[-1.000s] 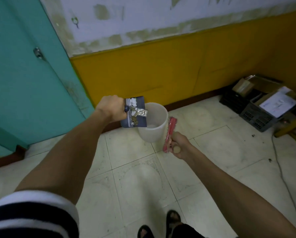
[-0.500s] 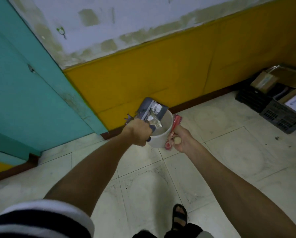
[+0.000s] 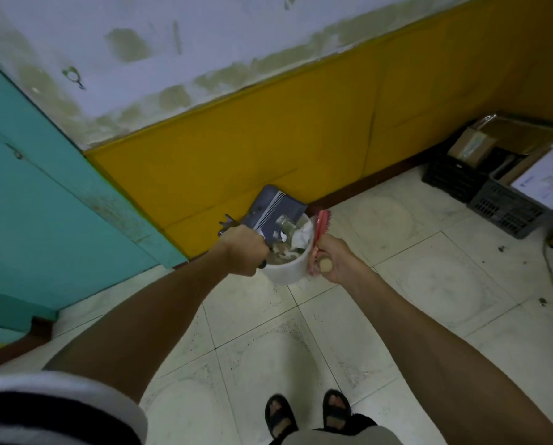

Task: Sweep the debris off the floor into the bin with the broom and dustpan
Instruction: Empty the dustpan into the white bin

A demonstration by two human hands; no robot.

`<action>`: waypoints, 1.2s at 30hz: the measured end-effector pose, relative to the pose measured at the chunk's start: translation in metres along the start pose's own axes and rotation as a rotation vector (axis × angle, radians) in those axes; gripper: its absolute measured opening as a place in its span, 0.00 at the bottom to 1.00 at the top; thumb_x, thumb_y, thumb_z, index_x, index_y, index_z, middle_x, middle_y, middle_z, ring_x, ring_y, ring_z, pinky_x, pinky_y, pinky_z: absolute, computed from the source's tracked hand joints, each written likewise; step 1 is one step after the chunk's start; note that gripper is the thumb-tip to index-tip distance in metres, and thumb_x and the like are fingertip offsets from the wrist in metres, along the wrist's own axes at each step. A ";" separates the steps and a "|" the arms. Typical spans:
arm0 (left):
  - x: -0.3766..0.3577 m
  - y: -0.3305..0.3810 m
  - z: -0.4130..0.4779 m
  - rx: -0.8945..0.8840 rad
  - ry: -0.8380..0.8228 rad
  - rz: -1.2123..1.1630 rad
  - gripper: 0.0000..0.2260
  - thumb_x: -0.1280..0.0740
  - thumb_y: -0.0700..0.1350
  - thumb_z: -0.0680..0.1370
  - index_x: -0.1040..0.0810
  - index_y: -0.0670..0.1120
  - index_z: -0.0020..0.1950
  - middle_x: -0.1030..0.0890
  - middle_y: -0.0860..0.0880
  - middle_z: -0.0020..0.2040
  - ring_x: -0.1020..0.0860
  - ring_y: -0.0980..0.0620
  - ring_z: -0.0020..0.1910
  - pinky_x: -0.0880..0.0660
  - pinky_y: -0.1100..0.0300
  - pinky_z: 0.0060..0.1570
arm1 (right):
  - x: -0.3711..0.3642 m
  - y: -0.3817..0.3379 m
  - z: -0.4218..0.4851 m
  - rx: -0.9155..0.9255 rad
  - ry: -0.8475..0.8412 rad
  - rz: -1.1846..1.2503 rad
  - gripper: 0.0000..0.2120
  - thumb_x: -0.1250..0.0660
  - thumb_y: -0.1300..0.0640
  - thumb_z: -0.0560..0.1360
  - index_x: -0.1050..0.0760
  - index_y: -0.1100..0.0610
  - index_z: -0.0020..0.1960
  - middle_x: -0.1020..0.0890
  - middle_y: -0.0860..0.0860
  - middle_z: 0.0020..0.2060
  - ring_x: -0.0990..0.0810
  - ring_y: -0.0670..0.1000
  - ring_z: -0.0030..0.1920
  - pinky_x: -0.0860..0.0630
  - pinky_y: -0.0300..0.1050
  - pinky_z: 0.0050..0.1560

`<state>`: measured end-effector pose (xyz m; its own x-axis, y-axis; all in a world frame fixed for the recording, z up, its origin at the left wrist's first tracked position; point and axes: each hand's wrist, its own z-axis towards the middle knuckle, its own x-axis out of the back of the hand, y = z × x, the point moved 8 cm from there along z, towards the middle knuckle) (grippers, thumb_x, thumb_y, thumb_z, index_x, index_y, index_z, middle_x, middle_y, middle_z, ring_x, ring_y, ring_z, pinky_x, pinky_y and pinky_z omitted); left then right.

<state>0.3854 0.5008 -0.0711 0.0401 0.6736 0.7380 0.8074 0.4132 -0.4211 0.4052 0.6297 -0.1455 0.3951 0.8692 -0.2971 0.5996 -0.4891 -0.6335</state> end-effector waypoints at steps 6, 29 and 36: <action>-0.002 -0.008 -0.002 -0.013 -0.059 -0.007 0.07 0.37 0.42 0.74 0.30 0.46 0.36 0.26 0.47 0.33 0.23 0.46 0.36 0.26 0.57 0.38 | -0.008 -0.012 -0.004 0.025 0.038 -0.082 0.18 0.45 0.71 0.77 0.29 0.67 0.65 0.23 0.57 0.41 0.24 0.47 0.27 0.30 0.34 0.18; 0.013 -0.030 -0.002 0.004 0.039 0.014 0.18 0.39 0.43 0.76 0.42 0.47 0.28 0.34 0.48 0.27 0.28 0.47 0.32 0.31 0.58 0.35 | -0.014 -0.013 -0.008 0.027 0.038 -0.106 0.13 0.44 0.71 0.76 0.25 0.67 0.56 0.24 0.56 0.38 0.26 0.50 0.33 0.31 0.32 0.18; -0.020 0.000 -0.008 -0.056 -0.060 0.036 0.15 0.38 0.44 0.77 0.38 0.45 0.32 0.37 0.50 0.27 0.32 0.50 0.28 0.32 0.58 0.33 | -0.014 0.001 -0.009 0.023 -0.003 -0.118 0.10 0.46 0.71 0.77 0.28 0.63 0.43 0.26 0.53 0.35 0.29 0.47 0.31 0.30 0.34 0.22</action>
<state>0.3893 0.4821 -0.0812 0.0357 0.7237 0.6891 0.8375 0.3545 -0.4157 0.4064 0.6161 -0.1357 0.3209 0.9209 -0.2214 0.6257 -0.3816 -0.6804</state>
